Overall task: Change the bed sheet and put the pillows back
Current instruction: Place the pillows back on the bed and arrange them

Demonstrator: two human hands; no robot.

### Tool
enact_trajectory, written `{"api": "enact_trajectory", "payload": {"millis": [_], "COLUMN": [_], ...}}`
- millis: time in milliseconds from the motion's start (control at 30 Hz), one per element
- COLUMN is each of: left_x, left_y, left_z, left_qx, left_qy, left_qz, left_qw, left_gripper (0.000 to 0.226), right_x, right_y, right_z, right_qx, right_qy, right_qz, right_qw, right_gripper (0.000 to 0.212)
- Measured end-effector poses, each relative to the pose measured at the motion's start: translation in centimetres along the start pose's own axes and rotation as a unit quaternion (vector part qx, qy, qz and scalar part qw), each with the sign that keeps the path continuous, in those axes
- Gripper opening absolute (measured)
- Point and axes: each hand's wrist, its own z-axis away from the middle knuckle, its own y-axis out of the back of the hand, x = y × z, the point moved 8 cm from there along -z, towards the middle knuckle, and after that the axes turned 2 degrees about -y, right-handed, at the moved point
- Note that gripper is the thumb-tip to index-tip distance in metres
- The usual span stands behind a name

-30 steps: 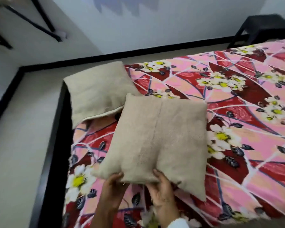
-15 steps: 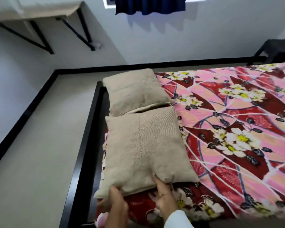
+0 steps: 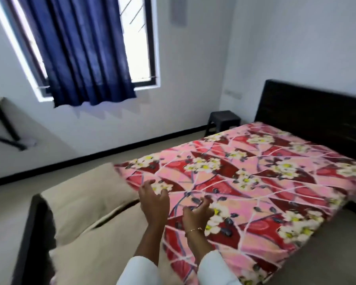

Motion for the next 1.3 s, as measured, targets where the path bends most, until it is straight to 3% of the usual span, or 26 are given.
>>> {"api": "enact_trajectory", "payload": {"millis": [67, 167, 300, 433, 500, 633, 700, 767, 800, 833, 900, 1000, 1100, 1300], "left_x": [3.6, 3.6, -3.9, -14.0, -20.2, -28.9, -30.0, -30.6, -30.4, -30.2, -29.1, -25.5, -20.7, -7.5], "left_y": [-2.5, -5.1, -5.7, -1.0, 2.7, 8.9, 9.7, 9.9, 9.8, 9.7, 9.3, 8.5, 6.4, -5.5], "left_z": [-0.1, 0.2, 1.3, 3.7, 5.4, 9.8, 10.4, 9.7, 8.9, 8.0, 6.4, 5.6, 4.2, -0.5], "left_qx": [-0.035, -0.068, -0.086, -0.06, -0.032, 0.02, 0.016, -0.019, -0.032, -0.044, -0.036, 0.021, 0.031, -0.02], "left_qy": [-0.018, -0.007, 0.07, 0.185, 0.277, 0.455, 0.468, 0.429, 0.389, 0.345, 0.24, 0.111, 0.042, -0.085], "left_qz": [0.016, -0.003, -0.104, -0.215, -0.258, -0.279, -0.286, -0.333, -0.365, -0.391, -0.429, -0.385, -0.348, -0.312], "left_qw": [0.999, 0.998, 0.988, 0.957, 0.925, 0.845, 0.836, 0.839, 0.846, 0.852, 0.87, 0.916, 0.936, 0.946], "left_gripper": [0.032, 0.028, 0.032, 0.037, 0.048, 0.101, 0.111, 0.089, 0.068, 0.048, 0.026, 0.024, 0.027, 0.026], "right_x": [-1.8, -2.0, 2.2, 8.8, 12.6, 19.1, 21.7, 24.9, 24.7, 23.9, 22.3, 19.1, 15.2, 8.7], "right_y": [1.8, 3.3, 0.3, -5.2, -7.6, -11.8, -13.8, -15.7, -15.6, -15.3, -15.1, -14.3, -11.2, 0.2], "right_z": [-2.1, -3.9, -4.5, -2.2, -0.7, 1.7, 2.1, 1.5, 1.7, 1.8, 1.6, 0.8, -0.9, -10.5], "right_qx": [-0.011, -0.015, -0.068, -0.17, -0.215, -0.297, -0.334, -0.341, -0.331, -0.314, -0.277, -0.213, -0.152, -0.027], "right_qy": [0.019, 0.03, -0.008, -0.035, -0.06, -0.078, -0.107, -0.095, -0.084, -0.07, -0.036, 0.023, 0.04, 0.004], "right_qz": [0.005, 0.043, 0.087, 0.141, 0.181, 0.241, 0.21, 0.251, 0.283, 0.293, 0.279, 0.278, 0.295, 0.162], "right_qw": [1.0, 0.998, 0.994, 0.975, 0.958, 0.921, 0.913, 0.901, 0.896, 0.9, 0.919, 0.936, 0.943, 0.986], "right_gripper": [0.054, 0.052, 0.048, 0.056, 0.06, 0.086, 0.111, 0.128, 0.126, 0.116, 0.076, 0.044, 0.042, 0.041]}}
